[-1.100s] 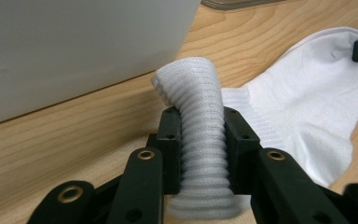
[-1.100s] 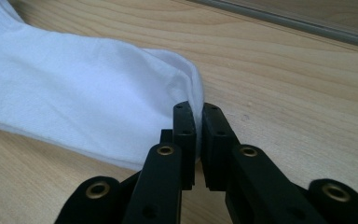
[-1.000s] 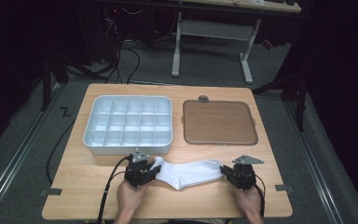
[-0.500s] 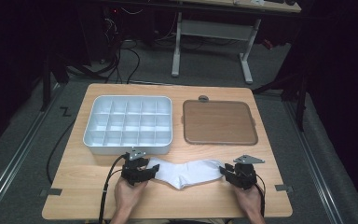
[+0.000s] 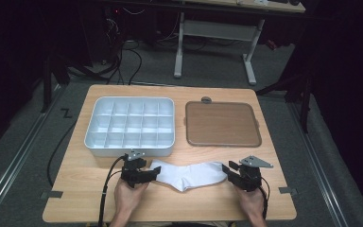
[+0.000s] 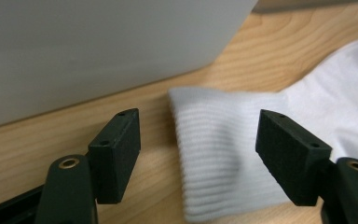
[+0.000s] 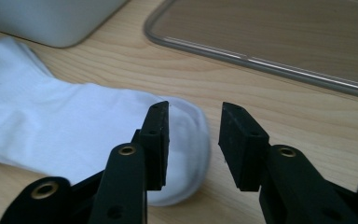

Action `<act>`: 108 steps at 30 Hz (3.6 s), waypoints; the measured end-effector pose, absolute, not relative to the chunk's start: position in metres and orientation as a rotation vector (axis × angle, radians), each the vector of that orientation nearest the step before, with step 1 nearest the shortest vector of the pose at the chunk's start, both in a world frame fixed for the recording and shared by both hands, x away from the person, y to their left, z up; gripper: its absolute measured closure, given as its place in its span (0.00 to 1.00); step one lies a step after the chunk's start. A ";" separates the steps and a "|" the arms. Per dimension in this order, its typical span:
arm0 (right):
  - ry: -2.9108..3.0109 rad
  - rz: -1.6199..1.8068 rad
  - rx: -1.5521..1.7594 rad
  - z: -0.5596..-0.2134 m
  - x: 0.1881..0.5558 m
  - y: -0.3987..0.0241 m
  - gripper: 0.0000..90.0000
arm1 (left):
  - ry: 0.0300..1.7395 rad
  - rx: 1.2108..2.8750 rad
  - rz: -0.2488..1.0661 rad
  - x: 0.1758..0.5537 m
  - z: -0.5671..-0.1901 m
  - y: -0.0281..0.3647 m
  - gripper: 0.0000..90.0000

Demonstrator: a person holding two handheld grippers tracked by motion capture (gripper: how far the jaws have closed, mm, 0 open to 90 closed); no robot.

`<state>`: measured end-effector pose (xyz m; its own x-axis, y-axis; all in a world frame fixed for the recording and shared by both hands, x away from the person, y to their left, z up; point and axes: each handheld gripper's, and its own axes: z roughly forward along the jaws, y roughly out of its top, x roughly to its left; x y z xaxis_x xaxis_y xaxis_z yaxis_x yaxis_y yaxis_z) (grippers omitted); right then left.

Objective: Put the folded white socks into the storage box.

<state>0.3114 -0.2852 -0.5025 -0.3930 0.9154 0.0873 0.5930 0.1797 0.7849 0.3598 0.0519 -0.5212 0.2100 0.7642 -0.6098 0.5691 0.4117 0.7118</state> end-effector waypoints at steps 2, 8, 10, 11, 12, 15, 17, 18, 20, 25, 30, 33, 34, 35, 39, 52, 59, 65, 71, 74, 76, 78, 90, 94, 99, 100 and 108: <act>2.068 1.116 1.396 -0.500 0.307 -0.280 0.73 | 1.470 1.269 0.213 0.360 -0.522 0.053 0.35; 2.183 1.161 1.333 -0.502 0.307 -0.256 0.82 | 1.495 1.308 0.204 0.362 -0.527 0.053 0.38; 2.256 1.166 1.308 -0.506 0.309 -0.243 0.85 | 1.509 1.297 0.189 0.364 -0.528 0.053 0.42; 2.287 1.163 1.293 -0.507 0.310 -0.238 0.86 | 1.509 1.298 0.192 0.364 -0.528 0.052 0.45; 2.318 1.152 1.255 -0.509 0.311 -0.231 0.87 | 1.505 1.303 0.187 0.364 -0.529 0.050 0.47; 2.363 1.165 1.214 -0.512 0.309 -0.211 0.88 | 1.499 1.317 0.193 0.363 -0.529 0.046 0.49; 2.381 1.171 1.197 -0.513 0.310 -0.202 0.89 | 1.508 1.302 0.190 0.365 -0.529 0.047 0.50; 2.385 1.171 1.196 -0.513 0.311 -0.198 0.89 | 1.510 1.301 0.197 0.366 -0.529 0.048 0.50; 2.397 1.180 1.175 -0.514 0.313 -0.190 0.90 | 1.510 1.307 0.213 0.365 -0.529 0.049 0.50; 2.420 1.174 1.152 -0.518 0.315 -0.175 0.91 | 1.491 1.340 0.229 0.361 -0.530 0.046 0.58; 2.432 1.136 1.157 -0.530 0.317 -0.170 0.91 | 1.491 1.386 0.263 0.362 -0.530 0.042 0.64; 2.440 1.107 1.122 -0.529 0.316 -0.168 0.90 | 1.485 1.386 0.277 0.362 -0.531 0.038 0.72; 2.442 1.100 1.120 -0.529 0.316 -0.168 0.90 | 1.486 1.381 0.277 0.362 -0.531 0.037 0.74; 2.442 1.101 1.119 -0.529 0.316 -0.168 0.90 | 1.489 1.378 0.274 0.362 -0.531 0.037 0.76; 2.429 1.113 1.111 -0.531 0.315 -0.168 0.90 | 1.496 1.375 0.247 0.364 -0.530 0.037 0.84; 2.438 1.086 1.104 -0.529 0.314 -0.166 0.89 | 1.473 1.404 0.205 0.361 -0.519 0.041 0.90; 2.458 1.064 1.097 -0.527 0.315 -0.163 0.89 | 1.442 1.383 0.196 0.355 -0.505 0.044 0.91; 2.468 1.065 1.087 -0.527 0.316 -0.159 0.89 | 1.415 1.370 0.196 0.350 -0.491 0.044 0.91; 2.486 1.064 1.069 -0.527 0.316 -0.151 0.89 | 1.385 1.355 0.183 0.346 -0.476 0.046 0.91; 2.496 1.061 1.055 -0.527 0.316 -0.145 0.89 | 1.389 1.332 0.166 0.346 -0.471 0.047 0.91; 2.505 1.059 1.042 -0.526 0.316 -0.140 0.89 | 1.391 1.321 0.146 0.347 -0.469 0.048 0.91; 2.522 1.065 1.030 -0.526 0.318 -0.137 0.89 | 1.389 1.330 0.147 0.351 -0.466 0.048 0.91; 2.607 1.043 0.947 -0.523 0.330 -0.103 0.89 | 1.390 1.271 0.105 0.356 -0.455 0.059 0.91; 2.606 1.044 0.921 -0.523 0.330 -0.096 0.86 | 1.384 1.277 0.114 0.352 -0.455 0.058 0.91; 2.582 1.028 0.912 -0.515 0.325 -0.099 0.76 | 1.382 1.279 0.118 0.352 -0.455 0.060 0.91; 2.567 1.037 0.910 -0.511 0.324 -0.102 0.75 | 1.384 1.278 0.121 0.352 -0.455 0.060 0.91; 2.362 1.106 1.055 -0.482 0.322 -0.156 0.67 | 1.378 1.286 0.138 0.351 -0.455 0.059 0.91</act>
<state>0.3221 -0.1565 -0.4825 -0.6732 0.7393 0.0165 0.4860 0.4255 0.7634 0.3515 0.0592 -0.4551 0.2942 0.7215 -0.6268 0.5825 0.3846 0.7161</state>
